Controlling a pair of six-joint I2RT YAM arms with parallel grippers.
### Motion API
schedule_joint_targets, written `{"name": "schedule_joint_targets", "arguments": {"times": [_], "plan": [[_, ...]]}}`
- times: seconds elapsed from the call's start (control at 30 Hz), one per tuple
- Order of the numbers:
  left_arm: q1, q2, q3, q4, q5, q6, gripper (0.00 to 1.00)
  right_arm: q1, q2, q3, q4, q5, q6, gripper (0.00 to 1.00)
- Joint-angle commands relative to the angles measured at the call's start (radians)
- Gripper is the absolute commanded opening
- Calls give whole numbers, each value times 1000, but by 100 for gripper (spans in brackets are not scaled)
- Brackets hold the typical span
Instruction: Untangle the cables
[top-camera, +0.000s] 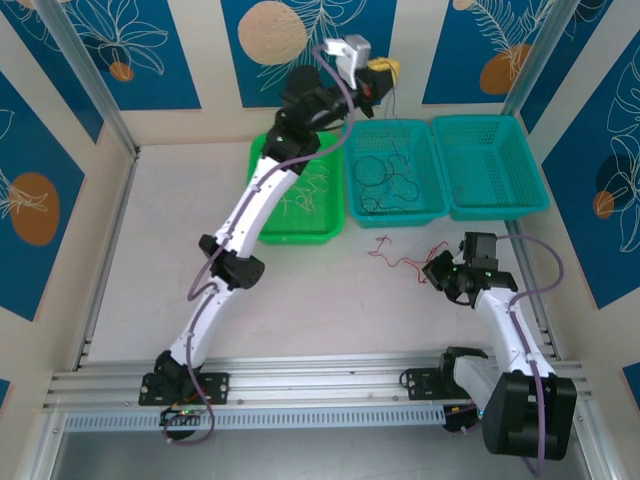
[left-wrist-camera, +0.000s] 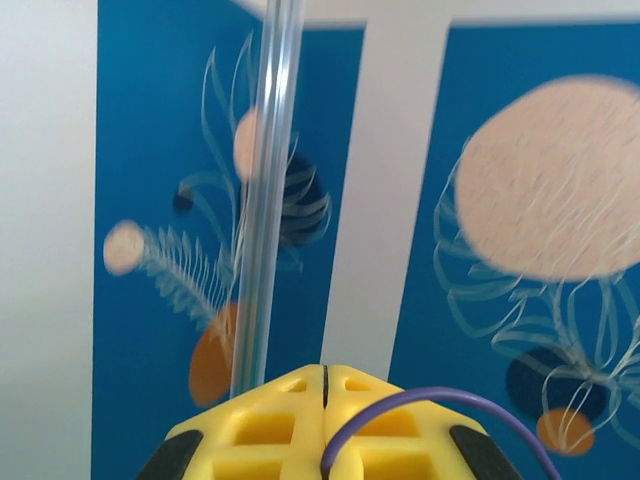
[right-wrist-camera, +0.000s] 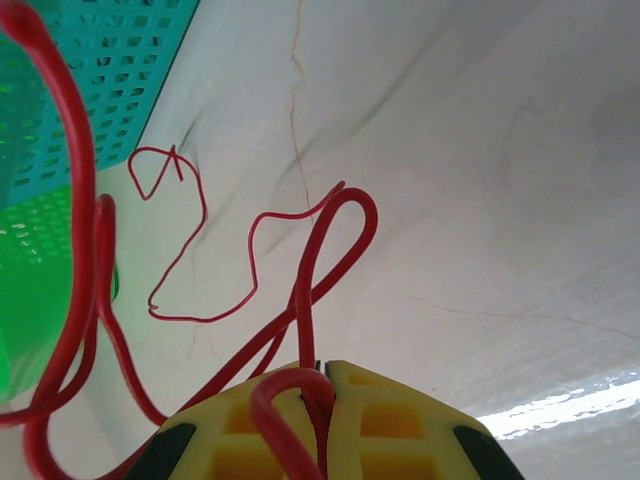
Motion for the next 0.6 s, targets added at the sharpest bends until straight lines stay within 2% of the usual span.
{"name": "schedule_joint_targets", "arguments": {"times": [0.0,0.07,0.1,0.23,0.33,0.47,0.5,0.57], "plan": [[-11,51,-27,-125,-199,33,0,4,-38,0,-45,-20,-14,0],[-8,59,-62,-179,-352,21,1,3,-53,0,-53,-22,-15,0],[-4,65,-81,-198,-389,19,3,2,-61,-2,-56,-22,-14,0],[16,78,-159,-172,-323,2,12,2,-72,-9,-56,-17,-8,0],[16,88,-184,-159,-321,-1,10,2,-66,-4,-52,-23,-7,0],[18,97,-199,-150,-367,-2,15,4,-67,8,-63,-22,-7,0],[21,98,-203,-145,-373,-4,24,2,-69,10,-64,-21,-8,0],[30,102,-213,-148,-386,-20,58,3,-70,12,-69,-20,-8,0]]}}
